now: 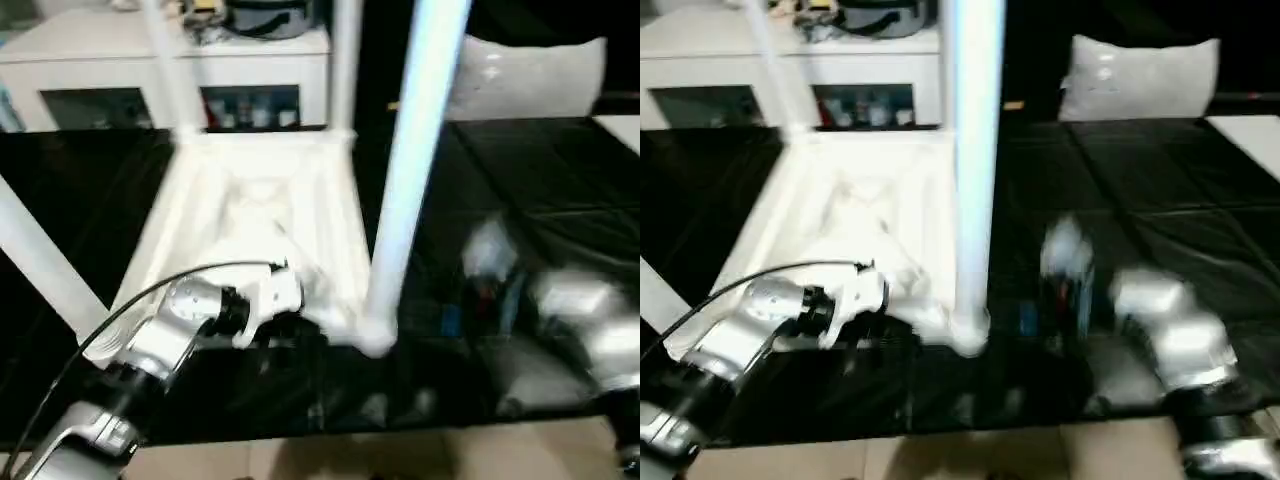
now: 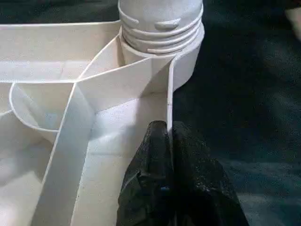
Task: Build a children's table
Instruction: Rotate leg to tighten
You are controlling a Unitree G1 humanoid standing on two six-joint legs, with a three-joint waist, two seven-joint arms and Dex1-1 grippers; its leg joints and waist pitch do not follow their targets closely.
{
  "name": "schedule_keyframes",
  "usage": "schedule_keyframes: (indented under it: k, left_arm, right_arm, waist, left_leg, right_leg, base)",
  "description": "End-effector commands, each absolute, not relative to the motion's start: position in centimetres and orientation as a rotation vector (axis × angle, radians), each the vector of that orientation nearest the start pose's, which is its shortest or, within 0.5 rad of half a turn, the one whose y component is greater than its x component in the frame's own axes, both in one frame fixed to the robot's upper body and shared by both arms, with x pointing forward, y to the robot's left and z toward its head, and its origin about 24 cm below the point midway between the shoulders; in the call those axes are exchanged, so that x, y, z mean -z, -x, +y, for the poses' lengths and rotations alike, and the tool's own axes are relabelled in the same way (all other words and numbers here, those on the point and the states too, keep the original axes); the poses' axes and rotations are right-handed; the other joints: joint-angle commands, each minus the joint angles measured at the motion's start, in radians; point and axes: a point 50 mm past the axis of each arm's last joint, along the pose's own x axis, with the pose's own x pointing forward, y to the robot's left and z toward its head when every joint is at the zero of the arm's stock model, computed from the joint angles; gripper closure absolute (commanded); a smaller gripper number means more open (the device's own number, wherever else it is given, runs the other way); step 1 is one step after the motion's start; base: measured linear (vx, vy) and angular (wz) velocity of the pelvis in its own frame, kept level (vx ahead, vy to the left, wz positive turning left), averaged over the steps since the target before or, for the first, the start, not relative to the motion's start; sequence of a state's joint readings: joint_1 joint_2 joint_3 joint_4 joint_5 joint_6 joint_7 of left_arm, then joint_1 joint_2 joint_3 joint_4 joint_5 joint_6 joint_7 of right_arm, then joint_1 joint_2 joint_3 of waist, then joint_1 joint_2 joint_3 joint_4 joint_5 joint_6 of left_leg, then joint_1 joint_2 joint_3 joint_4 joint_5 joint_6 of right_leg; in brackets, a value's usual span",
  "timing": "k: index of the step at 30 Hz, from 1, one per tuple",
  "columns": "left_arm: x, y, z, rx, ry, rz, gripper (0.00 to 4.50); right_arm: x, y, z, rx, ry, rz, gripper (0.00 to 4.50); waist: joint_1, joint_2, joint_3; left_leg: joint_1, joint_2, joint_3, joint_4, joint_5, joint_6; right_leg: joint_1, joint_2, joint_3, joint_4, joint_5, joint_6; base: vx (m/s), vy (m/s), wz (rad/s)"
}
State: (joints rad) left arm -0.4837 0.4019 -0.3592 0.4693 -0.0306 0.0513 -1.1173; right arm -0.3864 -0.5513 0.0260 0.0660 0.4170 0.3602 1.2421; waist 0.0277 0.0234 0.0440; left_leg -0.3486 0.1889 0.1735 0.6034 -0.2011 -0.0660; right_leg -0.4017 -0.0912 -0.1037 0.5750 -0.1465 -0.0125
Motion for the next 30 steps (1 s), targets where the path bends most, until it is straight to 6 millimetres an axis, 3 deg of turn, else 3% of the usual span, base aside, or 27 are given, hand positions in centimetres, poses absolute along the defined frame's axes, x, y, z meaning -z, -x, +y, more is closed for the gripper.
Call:
schedule_keyframes:
  k: [1,3,4,6,8,9,11,12,14,15,18,19,21,22,23,24,25,26,27,28,30]
  left_arm:
    - [-3.5,-30.3,13.5,1.230,-0.401,0.406,4.50]
    - [-3.6,-30.4,12.7,1.240,-0.385,0.391,4.50]
    - [-3.6,-30.4,12.4,1.248,-0.381,0.389,4.50]
    - [-3.7,-30.4,12.0,1.270,-0.381,0.388,4.50]
    - [-3.7,-30.5,12.0,1.270,-0.385,0.386,4.50]
    - [-3.8,-30.4,12.1,1.297,-0.395,0.374,4.50]
    - [-3.9,-30.2,12.1,1.330,-0.396,0.362,4.50]
    - [-3.9,-30.1,12.2,1.334,-0.396,0.361,4.50]
    - [-3.9,-29.4,12.3,1.412,-0.411,0.359,4.50]
    - [-3.9,-29.3,12.3,1.423,-0.414,0.360,4.50]
    - [-4.2,-28.5,11.9,1.503,-0.405,0.338,4.50]
    - [-4.3,-28.4,11.8,1.519,-0.404,0.332,4.50]
    - [-4.6,-28.2,11.4,1.554,-0.414,0.315,4.50]
    - [-4.7,-28.2,11.4,1.559,-0.425,0.312,4.50]
    - [-4.7,-28.2,11.3,1.564,-0.436,0.311,4.50]
    - [-4.7,-28.2,11.3,1.568,-0.442,0.311,4.50]
    - [-4.8,-28.3,11.3,1.569,-0.448,0.311,4.50]
    - [-4.8,-28.3,11.3,1.569,-0.449,0.310,4.50]
    - [-4.9,-28.3,11.4,1.571,-0.455,0.309,4.50]
    - [-4.9,-28.3,11.4,1.570,-0.456,0.308,4.50]
    - [-5.1,-28.5,11.5,1.562,-0.458,0.306,4.50]
  right_arm:
    - [-12.4,-28.6,-17.7,-1.216,0.088,0.118,0.75]
    - [-12.3,-28.5,-17.1,-1.190,0.087,0.101,0.55]
    - [-12.3,-28.3,-16.8,-1.207,0.085,0.100,0.44]
    - [-12.4,-27.7,-16.5,-1.205,0.089,0.117,0.31]
    - [-12.6,-27.6,-16.6,-1.186,0.088,0.120,0.23]
    - [-12.6,-27.5,-16.7,-1.152,0.088,0.126,0.11]
    - [-12.4,-27.4,-16.8,-1.132,0.101,0.152,0.04]
    - [-12.4,-27.4,-16.9,-1.130,0.103,0.157,0.04]
    - [-11.3,-27.3,-17.1,-1.105,0.139,0.221,0.04]
    - [-11.2,-27.3,-17.1,-1.103,0.141,0.227,0.04]
    - [-10.5,-27.6,-16.8,-1.114,0.138,0.244,0.04]
    - [-10.5,-27.7,-16.7,-1.124,0.127,0.241,0.04]
    - [-10.4,-27.8,-16.2,-1.189,0.077,0.242,0.30]
    - [-10.2,-27.7,-16.0,-1.229,0.055,0.251,0.38]
    - [-10.1,-27.6,-15.9,-1.269,0.039,0.262,0.42]
    - [-10.0,-27.5,-15.9,-1.293,0.030,0.269,0.42]
    - [-9.7,-27.2,-15.8,-1.345,0.020,0.306,0.63]
    - [-9.6,-27.1,-15.8,-1.355,0.020,0.314,0.75]
    - [-9.4,-26.9,-15.7,-1.394,0.025,0.338,0.82]
    - [-9.2,-26.9,-15.8,-1.401,0.044,0.351,0.88]
    - [-8.9,-27.2,-15.8,-1.398,0.061,0.358,0.96]
  waist:
    - [-0.004,-0.014,-0.046]
    - [-0.014,0.000,-0.051]
    - [-0.023,-0.005,-0.052]
    - [-0.025,0.001,-0.054]
    - [-0.025,0.002,-0.052]
    - [-0.026,0.009,-0.050]
    - [-0.026,0.006,-0.051]
    - [-0.024,0.011,-0.050]
    - [-0.021,0.004,-0.052]
    - [-0.020,0.006,-0.053]
    - [-0.017,0.007,-0.058]
    - [-0.015,0.007,-0.060]
    - [-0.006,-0.003,-0.065]
    - [-0.001,-0.001,-0.066]
    - [0.009,-0.009,-0.065]
    - [0.016,-0.006,-0.065]
    - [0.024,-0.012,-0.066]
    - [0.034,-0.009,-0.063]
    - [0.040,-0.007,-0.066]
    - [0.042,-0.014,-0.067]
    - [0.045,-0.011,-0.066]
  left_leg:
    - [0.003,0.009,-0.015,-0.059,-0.320,0.033]
    - [0.005,0.015,-0.022,-0.066,-0.343,0.033]
    - [-0.002,0.022,-0.027,-0.073,-0.367,0.037]
    - [0.003,0.026,-0.027,-0.079,-0.366,0.051]
    - [-0.002,0.028,-0.027,-0.084,-0.363,0.055]
    - [0.003,0.028,-0.026,-0.084,-0.381,0.052]
    - [0.005,0.026,-0.024,-0.083,-0.380,0.050]
    - [0.005,0.027,-0.025,-0.083,-0.381,0.049]
    - [0.001,0.027,-0.023,-0.084,-0.356,0.051]
    - [0.001,0.028,-0.023,-0.084,-0.348,0.051]
    - [-0.004,0.036,-0.023,-0.088,-0.311,0.055]
    - [-0.005,0.038,-0.020,-0.088,-0.289,0.058]
    - [-0.007,0.039,-0.013,-0.081,-0.223,0.074]
    - [-0.006,0.039,-0.012,-0.079,-0.210,0.078]
    - [-0.004,0.039,-0.007,-0.077,-0.194,0.088]
    - [-0.003,0.039,-0.007,-0.075,-0.187,0.092]
    - [-0.008,0.039,-0.005,-0.073,-0.159,0.097]
    - [-0.014,0.039,-0.005,-0.073,-0.140,0.098]
    - [-0.012,0.040,-0.005,-0.071,-0.123,0.094]
    - [-0.012,0.040,-0.004,-0.070,-0.113,0.095]
    - [-0.012,0.040,-0.005,-0.071,-0.101,0.091]
  right_leg:
    - [0.029,-0.050,0.009,-0.132,-0.778,0.030]
    - [0.035,-0.050,-0.005,-0.136,-0.726,0.017]
    - [0.046,-0.049,-0.012,-0.133,-0.672,0.007]
    - [0.045,-0.053,-0.001,-0.127,-0.605,-0.027]
    - [0.046,-0.054,0.005,-0.122,-0.595,-0.045]
    - [0.042,-0.055,0.006,-0.126,-0.605,-0.047]
    - [0.042,-0.058,0.008,-0.127,-0.610,-0.048]
    - [0.042,-0.059,0.008,-0.126,-0.611,-0.049]
    - [0.045,-0.061,0.012,-0.123,-0.592,-0.053]
    - [0.046,-0.063,0.014,-0.120,-0.584,-0.057]
    - [0.049,-0.066,0.023,-0.106,-0.509,-0.098]
    - [0.050,-0.063,0.028,-0.098,-0.457,-0.119]
    - [0.051,-0.062,0.038,-0.080,-0.350,-0.166]
    - [0.050,-0.062,0.040,-0.075,-0.333,-0.174]
    - [0.048,-0.061,0.045,-0.071,-0.321,-0.184]
    - [0.049,-0.062,0.045,-0.068,-0.318,-0.192]
    - [0.051,-0.062,0.048,-0.063,-0.302,-0.192]
    - [0.054,-0.061,0.048,-0.059,-0.305,-0.186]
    - [0.055,-0.063,0.048,-0.056,-0.301,-0.182]
    - [0.056,-0.062,0.048,-0.054,-0.291,-0.182]
    - [0.056,-0.061,0.048,-0.052,-0.282,-0.184]
  base:
    - [0.000,0.000,0.00]
    - [0.000,0.000,0.00]
    - [0.000,0.000,0.00]
    - [0.000,0.000,0.00]
    - [0.000,0.000,0.00]
    - [0.000,0.000,0.00]
    - [0.000,0.000,0.00]
    - [0.000,0.000,0.00]
    - [0.000,0.000,0.00]
    - [0.000,0.000,0.00]
    - [0.000,0.000,0.00]
    - [0.000,0.000,0.00]
    - [0.000,0.000,0.00]
    - [0.000,0.000,0.00]
    - [0.000,0.000,0.00]
    - [0.000,0.000,0.00]
    - [0.000,0.000,0.00]
    - [0.000,0.000,0.00]
    - [0.000,0.000,0.00]
    - [0.000,0.000,0.00]
    - [0.000,0.000,0.00]
